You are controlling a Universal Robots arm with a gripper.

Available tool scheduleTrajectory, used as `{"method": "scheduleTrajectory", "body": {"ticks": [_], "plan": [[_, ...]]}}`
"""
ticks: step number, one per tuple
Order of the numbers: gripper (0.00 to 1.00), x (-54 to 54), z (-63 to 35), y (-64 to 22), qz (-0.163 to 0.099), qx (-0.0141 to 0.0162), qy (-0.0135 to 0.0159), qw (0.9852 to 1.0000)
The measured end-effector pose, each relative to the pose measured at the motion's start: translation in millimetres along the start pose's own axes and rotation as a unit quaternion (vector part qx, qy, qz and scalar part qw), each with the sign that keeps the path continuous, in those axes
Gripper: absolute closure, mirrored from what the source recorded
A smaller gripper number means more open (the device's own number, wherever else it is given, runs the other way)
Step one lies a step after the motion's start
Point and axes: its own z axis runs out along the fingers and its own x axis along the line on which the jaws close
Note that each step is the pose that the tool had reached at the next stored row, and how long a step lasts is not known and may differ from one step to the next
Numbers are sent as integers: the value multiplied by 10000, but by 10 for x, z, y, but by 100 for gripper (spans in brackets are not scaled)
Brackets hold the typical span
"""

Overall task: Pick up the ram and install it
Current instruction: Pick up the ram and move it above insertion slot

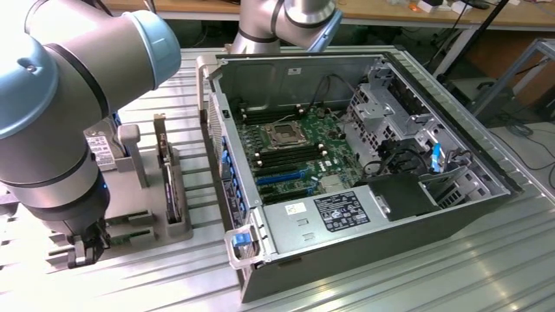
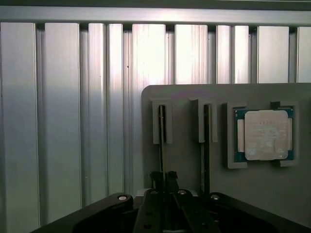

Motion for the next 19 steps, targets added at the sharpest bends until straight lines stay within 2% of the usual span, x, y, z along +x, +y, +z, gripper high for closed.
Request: {"method": "scheduleTrajectory", "body": {"ticks": [4, 5, 6, 8, 14, 17, 19], "plan": [[86, 0, 0, 0, 0, 0, 0, 10000], [86, -2, -31, 1, 0, 3, -3, 10000], [86, -4, -137, 6, 0, 1, 0, 10000], [86, -9, -276, 13, 1, 0, -1, 10000], [86, -18, -573, 25, 46, 2, -2, 10000], [86, -26, -805, 35, 115, 4, -5, 9999], [86, -38, -909, 40, 149, 4, 2, 9999]]}}
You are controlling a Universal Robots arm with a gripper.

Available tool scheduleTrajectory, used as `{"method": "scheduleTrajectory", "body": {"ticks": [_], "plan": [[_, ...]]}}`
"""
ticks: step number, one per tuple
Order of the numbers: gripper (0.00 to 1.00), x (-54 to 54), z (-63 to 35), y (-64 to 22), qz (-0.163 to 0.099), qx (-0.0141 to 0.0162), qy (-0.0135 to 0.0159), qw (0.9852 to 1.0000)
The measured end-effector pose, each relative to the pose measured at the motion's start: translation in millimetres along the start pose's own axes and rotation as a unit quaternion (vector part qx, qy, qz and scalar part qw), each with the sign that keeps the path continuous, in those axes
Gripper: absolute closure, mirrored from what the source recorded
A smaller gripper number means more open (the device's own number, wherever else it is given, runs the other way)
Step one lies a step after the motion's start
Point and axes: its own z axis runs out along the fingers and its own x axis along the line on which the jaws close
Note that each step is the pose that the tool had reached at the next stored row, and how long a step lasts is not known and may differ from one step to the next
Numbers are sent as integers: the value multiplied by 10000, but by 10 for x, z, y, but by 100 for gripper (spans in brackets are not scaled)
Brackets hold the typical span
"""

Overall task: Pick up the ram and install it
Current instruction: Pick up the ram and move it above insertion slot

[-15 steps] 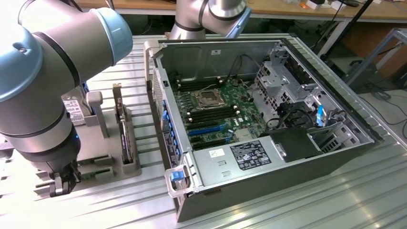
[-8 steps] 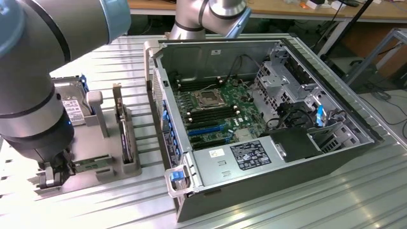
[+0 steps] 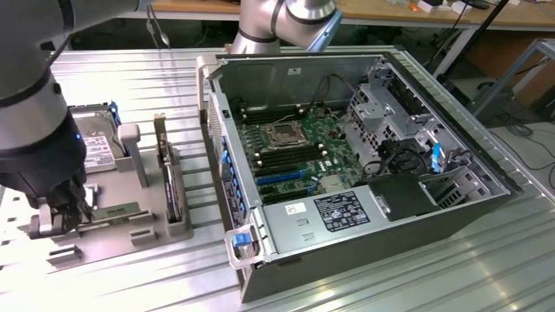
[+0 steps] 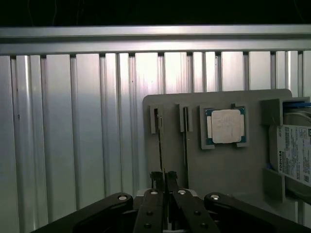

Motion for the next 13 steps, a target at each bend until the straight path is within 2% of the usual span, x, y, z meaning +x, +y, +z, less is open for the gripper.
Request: {"method": "scheduleTrajectory", "body": {"ticks": [7, 8, 9, 10, 13], "plan": [[86, -69, -350, 17, 71, 4, 55, 10000], [86, -82, -401, 20, 79, 5, 67, 9999], [86, -109, -491, 22, 88, 6, 94, 9999], [86, -130, -528, 2, 91, 7, 98, 9999], [86, -161, -551, -141, 92, 3, 100, 9999]]}}
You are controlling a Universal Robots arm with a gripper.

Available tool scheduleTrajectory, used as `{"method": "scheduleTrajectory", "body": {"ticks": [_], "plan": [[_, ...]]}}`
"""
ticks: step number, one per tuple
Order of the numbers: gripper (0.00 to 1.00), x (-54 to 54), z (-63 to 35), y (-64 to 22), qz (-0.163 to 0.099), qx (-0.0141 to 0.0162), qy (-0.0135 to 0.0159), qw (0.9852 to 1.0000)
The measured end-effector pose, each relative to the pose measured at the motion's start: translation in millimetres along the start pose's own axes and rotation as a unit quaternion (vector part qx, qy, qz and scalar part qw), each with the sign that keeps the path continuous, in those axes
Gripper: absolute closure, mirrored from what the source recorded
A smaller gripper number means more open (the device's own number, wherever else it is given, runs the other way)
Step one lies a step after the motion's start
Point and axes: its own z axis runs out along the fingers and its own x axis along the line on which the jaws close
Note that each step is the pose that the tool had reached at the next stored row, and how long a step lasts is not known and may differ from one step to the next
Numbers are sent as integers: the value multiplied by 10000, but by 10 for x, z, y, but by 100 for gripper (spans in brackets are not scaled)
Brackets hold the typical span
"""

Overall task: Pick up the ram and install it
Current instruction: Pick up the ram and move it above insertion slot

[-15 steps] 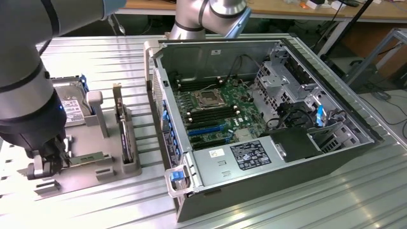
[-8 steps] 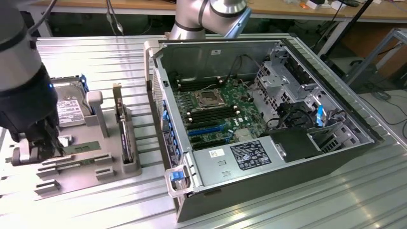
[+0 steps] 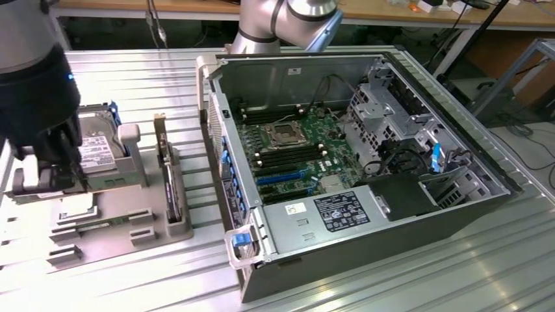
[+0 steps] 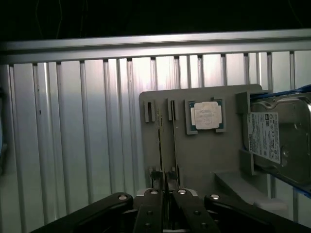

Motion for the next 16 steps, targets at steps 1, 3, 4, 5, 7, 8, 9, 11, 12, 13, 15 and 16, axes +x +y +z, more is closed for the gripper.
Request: {"method": "scheduleTrajectory", "body": {"ticks": [1, 3, 4, 5, 7, 8, 9, 11, 12, 13, 15, 16], "plan": [[86, -16, -6, -85, 0, -4, 0, 10000], [86, -34, -11, -170, 0, -9, 0, 10000], [86, -49, -13, -235, 0, -11, 0, 10000], [86, -62, -17, -275, 0, -13, 0, 10000], [86, -89, -35, -338, 0, -16, 1, 10000], [86, -107, -63, -372, 0, -15, 0, 10000], [86, -139, -155, -397, 1, -16, 9, 10000], [86, -196, -284, -442, 0, -15, 19, 10000], [86, -220, -316, -490, 1, -16, 20, 10000], [86, -232, -327, -519, 0, -17, 19, 10000], [86, -251, -339, -585, 1, -22, 20, 10000], [86, -260, -340, -627, 1, -25, 18, 10000]]}}
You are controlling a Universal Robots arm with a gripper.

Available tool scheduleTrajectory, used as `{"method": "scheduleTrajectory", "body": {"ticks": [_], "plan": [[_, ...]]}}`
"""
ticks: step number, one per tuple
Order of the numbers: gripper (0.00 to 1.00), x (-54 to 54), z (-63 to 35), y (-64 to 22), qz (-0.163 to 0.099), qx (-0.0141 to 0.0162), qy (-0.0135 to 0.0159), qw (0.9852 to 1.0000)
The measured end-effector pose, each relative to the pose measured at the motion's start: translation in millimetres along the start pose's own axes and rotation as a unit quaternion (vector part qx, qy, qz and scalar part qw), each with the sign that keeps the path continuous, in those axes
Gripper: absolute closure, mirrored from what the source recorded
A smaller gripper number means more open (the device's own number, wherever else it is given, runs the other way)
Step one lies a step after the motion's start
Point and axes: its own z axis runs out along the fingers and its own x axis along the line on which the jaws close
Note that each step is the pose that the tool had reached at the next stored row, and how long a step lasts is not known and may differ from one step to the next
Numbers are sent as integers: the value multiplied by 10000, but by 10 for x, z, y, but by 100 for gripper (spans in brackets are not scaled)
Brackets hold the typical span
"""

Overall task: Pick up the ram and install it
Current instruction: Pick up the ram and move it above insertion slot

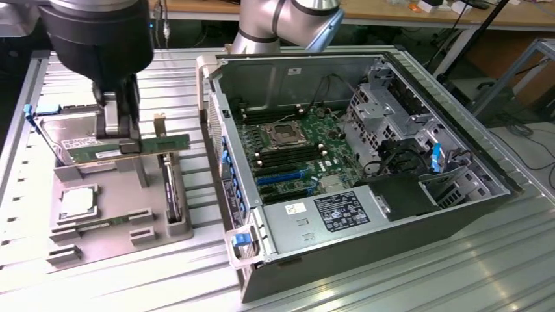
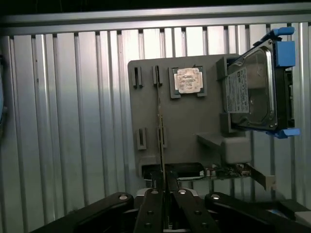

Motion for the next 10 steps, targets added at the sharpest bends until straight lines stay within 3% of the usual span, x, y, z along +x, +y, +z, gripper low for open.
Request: {"method": "scheduleTrajectory", "body": {"ticks": [6, 8, 10], "plan": [[86, -55, -13, -284, -2, -45, -46, 10000], [86, -98, -20, -457, -4, -69, -77, 9999], [86, -123, -22, -544, -4, -76, -90, 9999]]}}
